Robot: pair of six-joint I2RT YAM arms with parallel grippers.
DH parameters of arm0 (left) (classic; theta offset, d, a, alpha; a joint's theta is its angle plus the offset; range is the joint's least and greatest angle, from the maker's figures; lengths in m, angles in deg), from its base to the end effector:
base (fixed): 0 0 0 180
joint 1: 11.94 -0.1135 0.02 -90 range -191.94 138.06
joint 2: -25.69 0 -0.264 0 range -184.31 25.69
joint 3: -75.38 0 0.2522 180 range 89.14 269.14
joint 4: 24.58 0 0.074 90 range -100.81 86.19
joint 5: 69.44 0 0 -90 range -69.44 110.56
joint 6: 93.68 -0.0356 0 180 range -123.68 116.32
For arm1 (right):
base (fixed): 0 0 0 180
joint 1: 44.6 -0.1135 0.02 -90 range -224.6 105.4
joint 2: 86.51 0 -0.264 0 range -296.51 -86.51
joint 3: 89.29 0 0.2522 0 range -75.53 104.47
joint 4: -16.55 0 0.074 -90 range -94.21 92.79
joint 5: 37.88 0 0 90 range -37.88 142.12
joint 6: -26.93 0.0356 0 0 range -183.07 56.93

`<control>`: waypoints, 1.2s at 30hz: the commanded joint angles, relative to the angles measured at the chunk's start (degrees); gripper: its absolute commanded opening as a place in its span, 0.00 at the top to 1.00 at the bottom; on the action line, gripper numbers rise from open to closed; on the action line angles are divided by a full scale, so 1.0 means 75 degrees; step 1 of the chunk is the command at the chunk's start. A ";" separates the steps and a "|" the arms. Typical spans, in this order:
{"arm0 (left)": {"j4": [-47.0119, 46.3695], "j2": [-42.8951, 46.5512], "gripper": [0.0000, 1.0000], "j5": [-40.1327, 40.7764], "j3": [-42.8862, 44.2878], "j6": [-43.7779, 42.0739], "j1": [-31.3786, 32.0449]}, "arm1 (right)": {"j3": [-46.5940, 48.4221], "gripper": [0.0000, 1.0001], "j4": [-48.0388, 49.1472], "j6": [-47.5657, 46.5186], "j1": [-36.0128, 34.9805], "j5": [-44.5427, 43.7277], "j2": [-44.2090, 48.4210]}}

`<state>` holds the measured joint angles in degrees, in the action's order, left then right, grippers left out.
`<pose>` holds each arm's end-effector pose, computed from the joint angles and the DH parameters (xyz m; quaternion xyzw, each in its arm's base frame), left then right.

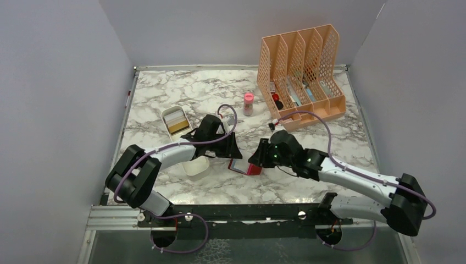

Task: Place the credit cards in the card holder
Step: Open the card holder at the center of the board.

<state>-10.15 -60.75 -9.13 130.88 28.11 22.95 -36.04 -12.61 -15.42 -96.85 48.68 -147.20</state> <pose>0.2308 -0.1824 0.1727 0.1214 0.8913 -0.3997 0.1764 0.1418 0.1796 0.2457 -0.0224 0.8928 0.3265 0.3095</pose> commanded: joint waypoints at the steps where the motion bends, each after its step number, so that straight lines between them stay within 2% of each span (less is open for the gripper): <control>1: -0.0288 0.0287 0.62 -0.0182 -0.0012 0.0121 0.0036 | 0.0216 0.68 0.0968 -0.0161 -0.0056 0.0572 -0.1001; 5: -0.0270 0.0422 0.62 -0.0085 -0.0112 0.0231 0.0035 | 0.0167 0.73 0.0884 -0.0032 -0.0065 -0.0098 -0.1598; 8: -0.0153 0.0600 0.61 0.0144 -0.0181 0.0240 0.0037 | -0.0123 0.80 0.0806 0.0065 -0.0056 -0.0642 -0.1861; 12: 0.0142 0.0778 0.55 0.0528 -0.0165 0.0132 0.0038 | -0.0737 0.85 0.0908 0.0249 -0.0014 -0.0920 -0.2016; 23: -0.0110 0.0745 0.43 0.0493 -0.0391 0.0203 0.0035 | -0.1987 0.89 0.1384 0.0683 0.0443 -0.0808 -0.2111; 31: -0.0332 0.0503 0.43 0.0426 -0.0522 0.0341 0.0046 | -0.2335 0.90 0.1518 0.0836 0.0644 -0.0797 -0.1898; 36: -0.0673 0.0493 0.51 0.0201 -0.0564 0.0526 0.0074 | -0.2551 0.91 0.1720 0.0835 0.0720 -0.0740 -0.1720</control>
<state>-11.31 -56.68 -5.65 127.51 30.61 23.06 -51.89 4.29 -8.40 -92.63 47.00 -159.24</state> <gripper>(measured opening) 0.503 0.094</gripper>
